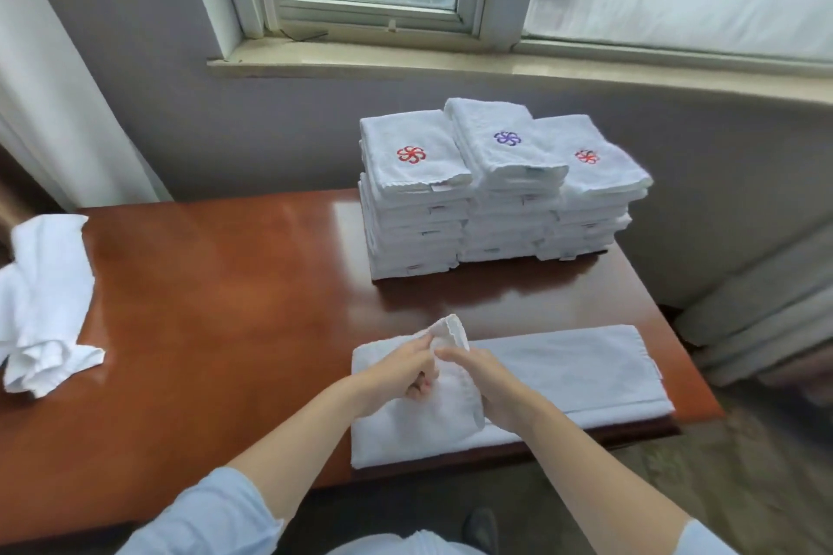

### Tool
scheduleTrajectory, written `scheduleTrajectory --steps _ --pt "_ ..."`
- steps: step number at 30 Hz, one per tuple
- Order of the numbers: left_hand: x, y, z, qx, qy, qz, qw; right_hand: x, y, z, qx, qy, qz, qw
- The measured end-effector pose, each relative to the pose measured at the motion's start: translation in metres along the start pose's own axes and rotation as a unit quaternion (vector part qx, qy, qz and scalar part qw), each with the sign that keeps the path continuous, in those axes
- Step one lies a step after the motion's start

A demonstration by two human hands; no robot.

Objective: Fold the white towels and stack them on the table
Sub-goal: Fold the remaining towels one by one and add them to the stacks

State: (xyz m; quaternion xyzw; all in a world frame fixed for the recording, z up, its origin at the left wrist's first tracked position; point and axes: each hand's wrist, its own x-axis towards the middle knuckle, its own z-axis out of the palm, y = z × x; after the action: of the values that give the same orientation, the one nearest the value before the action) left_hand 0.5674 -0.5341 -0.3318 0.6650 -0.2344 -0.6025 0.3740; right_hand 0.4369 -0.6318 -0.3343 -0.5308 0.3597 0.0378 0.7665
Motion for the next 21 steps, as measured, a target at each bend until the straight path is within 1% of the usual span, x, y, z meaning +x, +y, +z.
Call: scheduleTrajectory --steps 3,6,8,10,11,13,14,15,17,19,21 --pt "0.019 -0.005 0.025 0.004 0.037 0.001 0.999 0.003 0.009 -0.021 -0.075 0.094 0.007 0.993" --pt "0.029 -0.014 0.038 0.068 0.107 0.013 0.992 0.012 0.024 -0.040 -0.103 0.149 0.006 0.983" --pt "0.030 -0.023 0.043 0.124 0.154 0.034 0.980 0.017 0.030 -0.048 -0.121 0.173 0.004 0.977" --pt "0.029 -0.032 0.044 0.218 0.208 0.058 0.952 0.023 0.036 -0.053 -0.139 0.186 0.003 0.973" --pt "0.029 -0.037 0.043 0.288 0.233 0.075 0.926 0.026 0.040 -0.055 -0.156 0.191 0.004 0.969" --pt "0.029 -0.049 0.040 0.420 0.261 0.103 0.863 0.031 0.047 -0.061 -0.203 0.200 0.005 0.959" --pt "0.031 -0.054 0.039 0.467 0.263 0.105 0.838 0.032 0.050 -0.064 -0.225 0.202 0.004 0.953" --pt "0.032 -0.060 0.037 0.504 0.252 0.096 0.820 0.032 0.052 -0.067 -0.245 0.204 0.002 0.948" --pt "0.038 -0.071 0.036 0.556 0.204 0.071 0.802 0.031 0.053 -0.071 -0.304 0.211 -0.008 0.929" --pt "0.045 -0.080 0.037 0.588 0.164 0.060 0.790 0.027 0.055 -0.074 -0.391 0.223 -0.044 0.892" --pt "0.052 -0.086 0.039 0.610 0.151 0.062 0.775 0.024 0.057 -0.077 -0.490 0.212 -0.129 0.835"
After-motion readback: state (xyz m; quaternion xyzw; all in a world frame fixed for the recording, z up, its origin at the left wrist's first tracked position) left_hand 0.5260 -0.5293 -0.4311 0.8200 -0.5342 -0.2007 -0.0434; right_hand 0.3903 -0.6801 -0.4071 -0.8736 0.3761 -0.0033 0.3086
